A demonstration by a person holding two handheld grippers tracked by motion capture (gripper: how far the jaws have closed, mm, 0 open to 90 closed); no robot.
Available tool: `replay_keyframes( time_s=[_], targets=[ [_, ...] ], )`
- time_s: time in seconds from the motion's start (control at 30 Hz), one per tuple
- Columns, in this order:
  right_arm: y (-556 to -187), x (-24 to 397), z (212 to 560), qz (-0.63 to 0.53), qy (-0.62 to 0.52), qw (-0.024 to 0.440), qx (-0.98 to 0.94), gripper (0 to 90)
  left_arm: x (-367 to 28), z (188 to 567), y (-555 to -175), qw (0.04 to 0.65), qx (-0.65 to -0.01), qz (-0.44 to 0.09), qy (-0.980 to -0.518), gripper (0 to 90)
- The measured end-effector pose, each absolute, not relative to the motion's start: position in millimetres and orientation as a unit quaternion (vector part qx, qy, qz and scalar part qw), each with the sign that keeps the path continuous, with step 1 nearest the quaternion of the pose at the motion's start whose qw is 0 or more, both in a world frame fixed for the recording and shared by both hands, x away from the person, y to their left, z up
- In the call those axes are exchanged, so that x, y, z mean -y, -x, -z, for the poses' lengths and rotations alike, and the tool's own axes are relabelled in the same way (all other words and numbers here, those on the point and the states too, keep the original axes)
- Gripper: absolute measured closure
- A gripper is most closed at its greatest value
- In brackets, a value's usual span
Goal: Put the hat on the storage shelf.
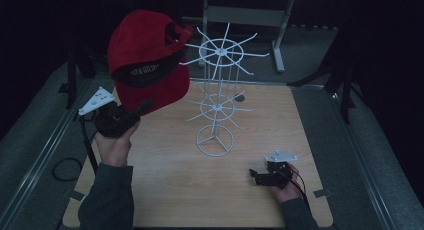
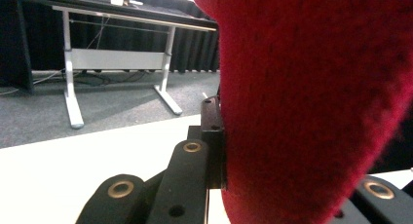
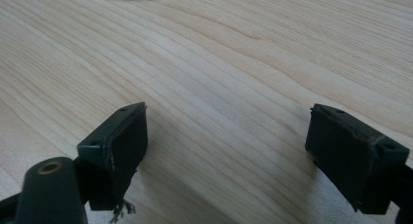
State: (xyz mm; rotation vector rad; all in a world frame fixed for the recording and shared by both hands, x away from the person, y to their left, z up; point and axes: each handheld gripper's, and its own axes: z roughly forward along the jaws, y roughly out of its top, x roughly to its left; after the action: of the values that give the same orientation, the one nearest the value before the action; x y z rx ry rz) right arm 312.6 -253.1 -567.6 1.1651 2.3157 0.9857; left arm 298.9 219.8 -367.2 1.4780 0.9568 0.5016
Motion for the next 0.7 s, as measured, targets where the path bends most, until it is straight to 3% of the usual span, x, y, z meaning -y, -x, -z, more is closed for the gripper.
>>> replay_keyframes(
  time_s=[0.7],
  targets=[
    [-313, 253, 568, -0.35, -0.412, 0.184, -0.821, 15.3, -222, 391, -293, 0.596, -0.423, -0.218, -0.646, 85.1]
  ],
)
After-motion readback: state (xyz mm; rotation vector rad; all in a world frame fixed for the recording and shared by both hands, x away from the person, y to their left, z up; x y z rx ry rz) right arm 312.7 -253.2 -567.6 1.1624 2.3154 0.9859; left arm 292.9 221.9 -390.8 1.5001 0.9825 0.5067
